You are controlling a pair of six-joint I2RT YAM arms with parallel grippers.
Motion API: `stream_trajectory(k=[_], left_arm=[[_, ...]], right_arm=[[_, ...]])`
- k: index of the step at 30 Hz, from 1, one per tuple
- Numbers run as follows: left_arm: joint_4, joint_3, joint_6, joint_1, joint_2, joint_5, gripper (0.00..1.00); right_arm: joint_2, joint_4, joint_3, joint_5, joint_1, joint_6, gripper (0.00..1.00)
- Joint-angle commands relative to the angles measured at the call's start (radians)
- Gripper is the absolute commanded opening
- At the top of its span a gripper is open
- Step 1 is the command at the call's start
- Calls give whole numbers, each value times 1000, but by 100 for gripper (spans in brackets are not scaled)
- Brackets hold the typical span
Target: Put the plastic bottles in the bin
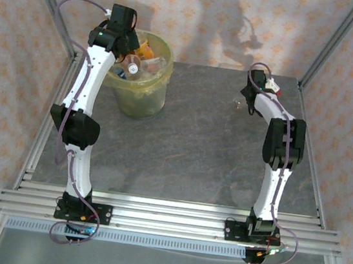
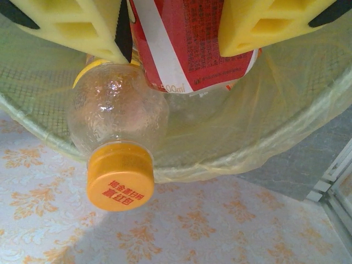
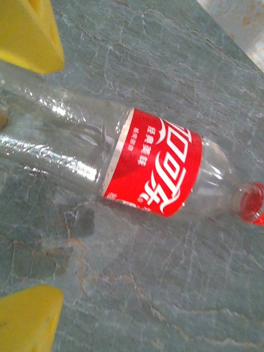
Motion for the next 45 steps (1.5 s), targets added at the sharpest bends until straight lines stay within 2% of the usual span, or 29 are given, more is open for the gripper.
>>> stream_trajectory(k=[1, 10, 16, 27, 34, 40, 42, 45], left_arm=[[-25, -24, -12, 7, -38, 6, 47], [-11, -29, -31, 7, -116, 46, 56], [28, -81, -42, 7, -206, 76, 57], [90, -211, -48, 7, -345, 97, 59], [101, -267, -41, 7, -405, 91, 63], [122, -370, -35, 7, -487, 62, 69], [139, -416, -35, 7, -526, 41, 73], [161, -478, -37, 8, -579, 18, 81]], right_arm=[[39, -37, 35, -26, 1, 31, 99], [108, -52, 81, -83, -4, 39, 99], [145, -89, 120, -101, -8, 29, 99], [176, -108, 120, -134, -15, 24, 86], [169, -110, 115, -148, -16, -19, 66], [87, -91, 55, -150, -8, -84, 39], [43, -96, 31, -141, 4, -105, 34], [-29, -106, 2, -142, 33, -126, 32]])
